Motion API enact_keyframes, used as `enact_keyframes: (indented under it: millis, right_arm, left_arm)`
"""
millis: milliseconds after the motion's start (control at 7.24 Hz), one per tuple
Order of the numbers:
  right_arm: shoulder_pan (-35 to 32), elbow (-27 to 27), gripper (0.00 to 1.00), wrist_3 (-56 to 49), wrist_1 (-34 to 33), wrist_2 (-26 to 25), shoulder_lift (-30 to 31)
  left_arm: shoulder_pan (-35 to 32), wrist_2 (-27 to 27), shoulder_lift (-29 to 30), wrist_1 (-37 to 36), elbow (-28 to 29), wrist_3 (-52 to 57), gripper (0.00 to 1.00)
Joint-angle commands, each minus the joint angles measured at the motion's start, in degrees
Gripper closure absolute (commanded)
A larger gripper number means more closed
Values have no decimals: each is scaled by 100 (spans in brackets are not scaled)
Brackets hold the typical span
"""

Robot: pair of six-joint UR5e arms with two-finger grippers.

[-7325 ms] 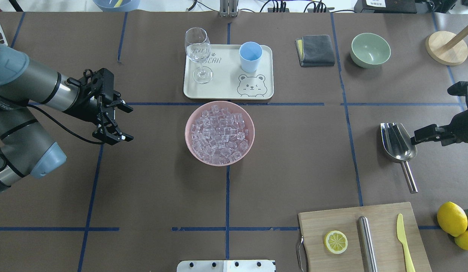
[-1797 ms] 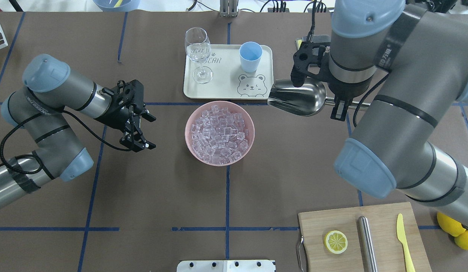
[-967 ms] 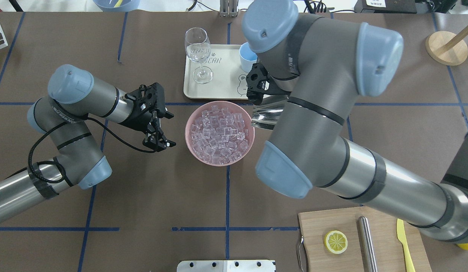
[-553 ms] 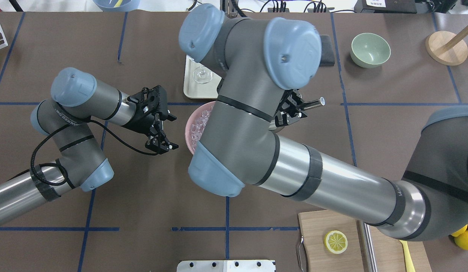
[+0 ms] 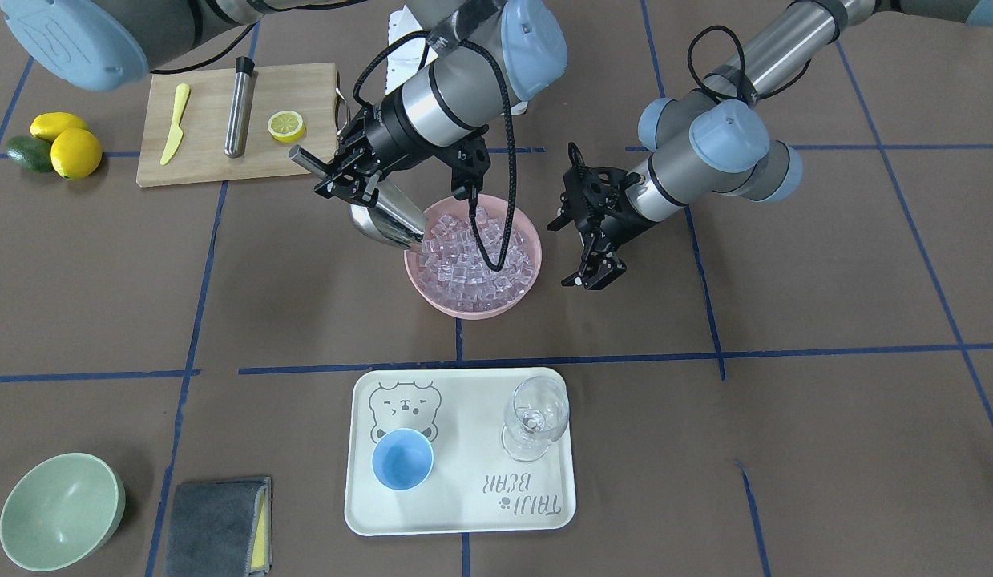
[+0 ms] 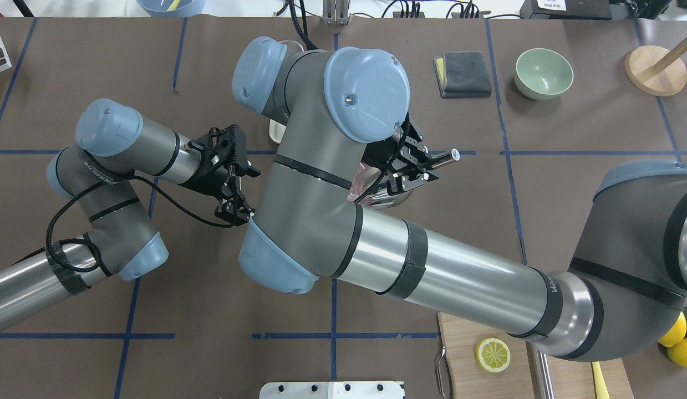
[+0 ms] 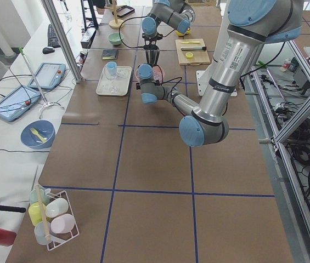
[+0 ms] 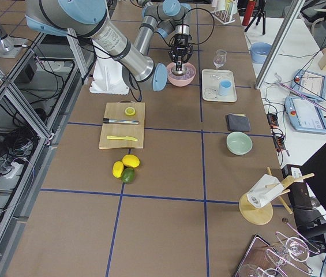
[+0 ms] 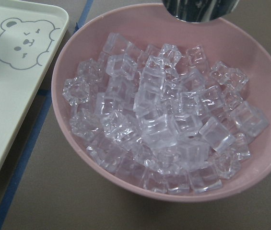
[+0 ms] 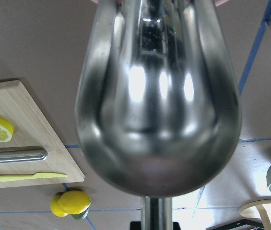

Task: Put ice in cup with scoop
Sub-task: 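Lower the scoop into the ice cubes in the pink bowl with the right gripper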

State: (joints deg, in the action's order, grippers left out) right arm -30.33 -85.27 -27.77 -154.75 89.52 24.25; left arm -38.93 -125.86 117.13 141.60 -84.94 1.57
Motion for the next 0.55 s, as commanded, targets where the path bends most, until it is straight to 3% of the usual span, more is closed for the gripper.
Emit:
enact_keyframes:
  millis: [0,415]
  right_arm:
    - [115,115,100,0,-3,-321,-77]
    - [194,599,100,8,32,-348,-333]
  left_arm:
    - [0,0,3,208,161,1,0]
    - [0,0,3,341,285,-7,0]
